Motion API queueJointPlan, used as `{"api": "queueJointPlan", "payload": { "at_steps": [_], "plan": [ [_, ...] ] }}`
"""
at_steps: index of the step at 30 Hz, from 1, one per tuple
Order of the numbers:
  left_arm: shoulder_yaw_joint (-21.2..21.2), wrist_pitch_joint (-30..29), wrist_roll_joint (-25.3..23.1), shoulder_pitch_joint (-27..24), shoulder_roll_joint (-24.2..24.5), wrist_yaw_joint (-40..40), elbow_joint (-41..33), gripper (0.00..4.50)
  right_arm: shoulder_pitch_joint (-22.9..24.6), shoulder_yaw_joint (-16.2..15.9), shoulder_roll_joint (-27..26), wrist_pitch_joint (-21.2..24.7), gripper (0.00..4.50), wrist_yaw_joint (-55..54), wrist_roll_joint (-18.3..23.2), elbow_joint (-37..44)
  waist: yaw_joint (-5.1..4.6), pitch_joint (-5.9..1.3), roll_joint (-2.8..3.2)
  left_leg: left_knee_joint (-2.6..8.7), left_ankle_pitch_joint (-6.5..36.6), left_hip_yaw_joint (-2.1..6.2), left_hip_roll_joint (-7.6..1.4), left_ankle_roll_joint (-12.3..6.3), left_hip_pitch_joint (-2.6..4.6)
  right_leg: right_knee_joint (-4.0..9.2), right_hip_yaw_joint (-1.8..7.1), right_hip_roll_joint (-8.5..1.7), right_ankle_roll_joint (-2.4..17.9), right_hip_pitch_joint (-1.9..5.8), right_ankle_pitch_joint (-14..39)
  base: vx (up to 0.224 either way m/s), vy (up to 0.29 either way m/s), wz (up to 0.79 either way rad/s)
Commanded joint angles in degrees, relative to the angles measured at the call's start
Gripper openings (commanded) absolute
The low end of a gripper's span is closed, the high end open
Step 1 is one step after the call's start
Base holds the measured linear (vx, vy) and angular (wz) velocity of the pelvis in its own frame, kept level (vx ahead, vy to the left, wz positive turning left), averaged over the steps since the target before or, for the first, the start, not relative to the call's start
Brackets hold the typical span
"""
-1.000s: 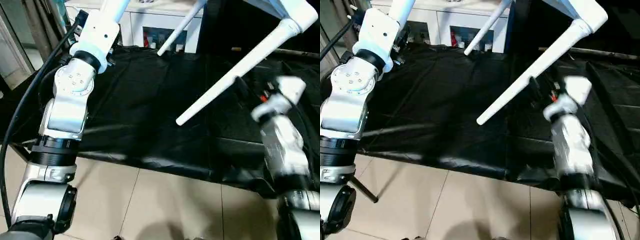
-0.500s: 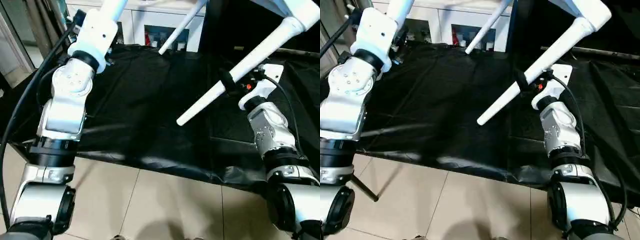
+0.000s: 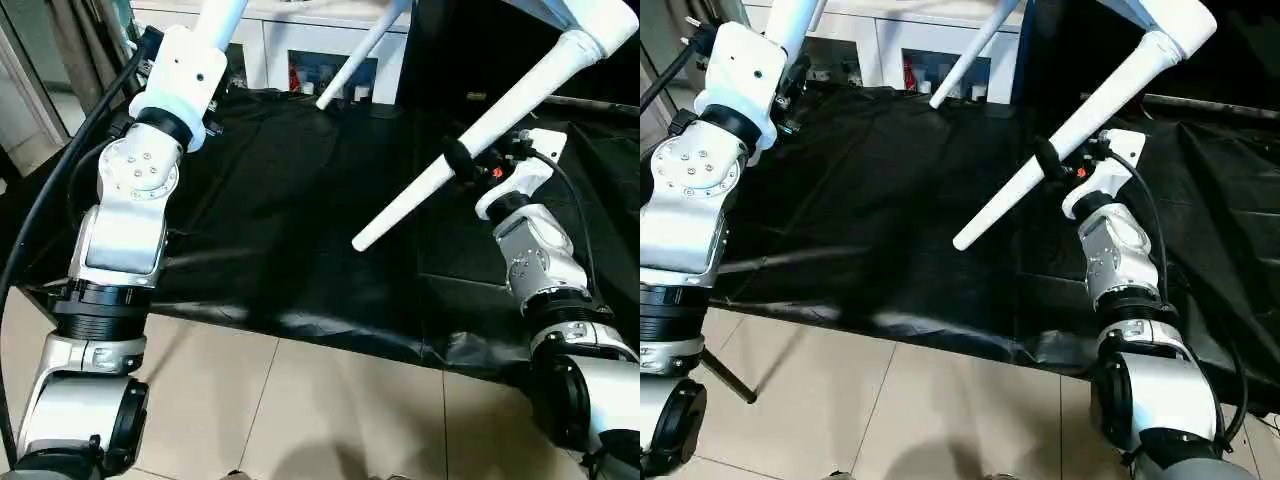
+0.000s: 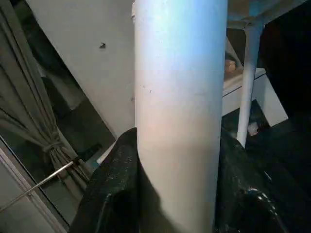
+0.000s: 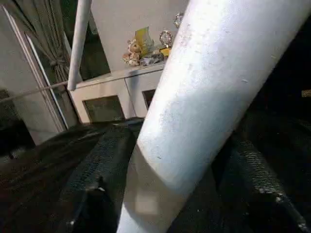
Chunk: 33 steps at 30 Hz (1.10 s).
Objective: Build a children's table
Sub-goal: Flip table
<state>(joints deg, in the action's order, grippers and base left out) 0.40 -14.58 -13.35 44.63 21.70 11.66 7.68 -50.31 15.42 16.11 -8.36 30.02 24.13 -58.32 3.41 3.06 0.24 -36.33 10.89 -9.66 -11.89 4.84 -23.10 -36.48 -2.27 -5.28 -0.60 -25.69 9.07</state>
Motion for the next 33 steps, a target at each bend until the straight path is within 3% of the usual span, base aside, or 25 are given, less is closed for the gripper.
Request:
{"api": "queueJointPlan", "payload": {
  "at_steps": [1, 8, 12, 17, 18, 19, 20, 21, 22, 25, 26, 27, 28, 29, 31, 32, 33],
  "plan": [
    [-1.58, -1.03, -0.59, -1.91, -0.35, 0.71, 2.07, 1.59, -2.91, 0.05, -0.28, -1.82, 2.17, 0.98, -0.32, 1.49, 0.48, -4.59, -0.29, 4.18, 9.53, -0.58, 0.13, -3.19, 0.60, 3.88, 0.66, -1.29, 14.48, 3.96, 9.70, 0.000, 0.000, 0.00],
    [-0.84, 1.00, 0.37, -3.19, -1.31, -0.91, 3.48, 1.59, -3.64, 0.58, -0.07, -4.92, 1.99, -1.51, -1.02, 7.49, 0.68, -4.66, -0.43, 4.16, 9.22, -0.65, 0.14, -3.18, 0.68, 3.86, 0.68, -1.23, 14.29, 3.89, 9.54, 0.000, 0.000, 0.00],
    [-0.03, 2.93, 1.06, -3.94, -2.04, -2.26, 4.58, 1.59, -2.08, -0.03, 0.09, -6.15, 1.92, -2.45, -2.15, 12.01, 1.17, -4.92, -0.42, 3.90, 6.21, -0.70, 0.22, -3.96, 0.59, 3.47, 0.72, -1.13, 14.34, 4.00, 5.85, 0.000, 0.000, 0.00],
    [0.11, 7.04, 2.48, -7.13, -4.66, -3.43, 7.97, 1.59, 6.75, -2.68, -0.02, -10.06, 1.87, -7.18, -8.57, 28.22, 2.56, -5.42, -0.03, 3.41, -0.58, -0.79, 0.19, -6.20, 0.90, 2.76, 0.75, -0.66, 14.27, 3.75, -3.27, 0.000, 0.000, 0.00],
    [-0.11, 7.48, 2.60, -7.63, -5.18, -3.52, 8.57, 1.59, 8.41, -2.80, -0.44, -10.52, 1.86, -8.32, -9.47, 30.64, 2.60, -5.51, -0.05, 3.35, -0.79, -0.80, 0.11, -6.48, 0.93, 2.61, 0.75, -0.73, 14.49, 3.67, -3.98, 0.000, 0.000, 0.00],
    [-0.30, 7.71, 2.72, -8.09, -5.68, -3.60, 9.23, 1.59, 10.09, -2.78, -1.01, -10.78, 1.85, -9.46, -10.18, 32.89, 2.92, -5.55, 0.45, 3.28, -1.10, -0.72, 0.08, -6.89, 0.94, 2.55, 0.72, -0.74, 14.51, 3.59, -4.22, 0.000, 0.000, 0.00],
    [-0.37, 7.83, 2.80, -8.25, -5.84, -3.65, 9.51, 1.59, 10.71, -2.79, -1.21, -10.86, 1.84, -9.92, -10.42, 33.70, 2.99, -5.40, 0.20, 3.40, 0.28, -0.84, 0.08, -6.90, 0.97, 2.91, 0.74, -0.70, 14.36, 3.49, -2.77, 0.000, 0.000, 0.00],
    [-0.43, 7.93, 2.86, -8.38, -5.98, -3.70, 9.73, 1.59, 11.19, -2.81, -1.37, -10.93, 1.83, -10.27, -10.61, 34.34, 3.06, -5.36, 0.16, 3.52, 0.95, -0.78, 0.07, -6.65, 0.95, 3.00, 0.74, -0.73, 14.26, 3.58, -1.77, 0.000, 0.000, 0.00],
    [-0.74, 8.50, 2.99, -8.88, -6.41, -3.67, 10.96, 1.59, 13.35, -2.88, -1.91, -11.66, 1.83, -11.71, -12.07, 36.57, 3.22, -5.30, 0.75, 3.69, 2.99, -0.76, -0.12, -5.98, 1.28, 3.26, 0.74, -0.78, 14.11, 3.29, 0.34, 0.000, 0.000, 0.00],
    [-1.22, 9.85, 3.00, -9.57, -6.96, -3.63, 13.05, 1.59, 16.79, -2.90, -2.76, -12.36, 1.82, -13.82, -14.29, 40.23, 3.45, -4.98, 0.68, 4.11, 6.58, -0.82, -0.18, -3.83, 1.41, 3.89, 0.89, -0.80, 11.96, 3.17, 3.44, 0.000, 0.000, 0.00],
    [-1.81, 12.44, 2.96, -10.35, -7.81, -3.91, 16.97, 1.59, 23.11, -2.81, -3.93, -12.61, 1.82, -18.00, -19.00, 47.00, 3.60, -4.91, 0.55, 4.26, 6.57, -0.65, -0.09, -3.33, 1.23, 4.00, 0.94, -0.79, 11.02, 3.40, 3.81, 0.000, 0.000, 0.00],
    [-1.81, 12.44, 2.96, -10.35, -7.81, -3.91, 16.97, 1.59, 23.11, -2.81, -3.93, -12.61, 1.82, -18.00, -19.00, 47.00, 3.90, -4.90, 0.60, 4.21, 6.36, -0.73, -0.11, -3.18, 1.40, 4.07, 1.04, -0.74, 10.34, 3.19, 3.57, 0.000, 0.000, 0.00],
    [-2.07, 13.72, 3.12, -10.50, -8.23, -3.60, 18.70, 1.59, 26.09, -2.84, -4.10, -12.29, 1.81, -20.36, -21.80, 49.95, 3.88, -5.11, 0.98, 4.31, 5.69, -0.40, -0.09, -2.74, 1.20, 3.48, 1.01, -0.81, 10.19, 3.47, 1.86, 0.000, 0.000, 0.00],
    [-2.07, 13.72, 3.12, -10.50, -8.23, -3.60, 18.70, 1.59, 26.09, -2.84, -4.10, -12.29, 1.81, -20.36, -21.80, 49.95, 3.93, -4.96, 0.81, 4.31, 5.35, -0.47, 0.03, -2.52, 1.10, 3.86, 1.01, -0.65, 9.67, 3.42, 2.06, 0.000, 0.000, 0.00],
    [-3.07, 15.46, 3.49, -10.66, -8.89, -1.97, 21.62, 1.59, 30.61, -2.92, -4.19, -13.16, 1.81, -23.39, -26.41, 52.43, 3.75, -4.78, 1.12, 4.75, 9.66, -0.40, 0.06, -1.06, 1.13, 4.25, 1.03, -0.82, 8.87, 3.45, 5.84, 0.000, 0.000, 0.00],
    [-3.47, 16.16, 3.78, -10.65, -9.43, -1.44, 23.25, 1.59, 32.86, -2.92, -4.25, -14.08, 1.81, -24.84, -28.75, 52.76, 3.76, -4.64, 0.96, 4.94, 11.92, -0.48, 0.05, -0.42, 1.38, 4.80, 1.07, -0.87, 7.95, 3.20, 8.55, 0.000, 0.000, 0.00],
    [-3.96, 17.06, 4.23, -10.63, -9.90, -0.13, 24.48, 1.59, 34.37, -2.86, -4.28, -14.93, 1.81, -25.63, -29.85, 51.88, 3.78, -4.59, 1.63, 4.95, 13.03, -0.39, 0.03, 0.07, 1.53, 4.92, 1.15, -0.90, 7.63, 2.92, 9.71, 0.000, 0.000, 0.00]
  ]
}}
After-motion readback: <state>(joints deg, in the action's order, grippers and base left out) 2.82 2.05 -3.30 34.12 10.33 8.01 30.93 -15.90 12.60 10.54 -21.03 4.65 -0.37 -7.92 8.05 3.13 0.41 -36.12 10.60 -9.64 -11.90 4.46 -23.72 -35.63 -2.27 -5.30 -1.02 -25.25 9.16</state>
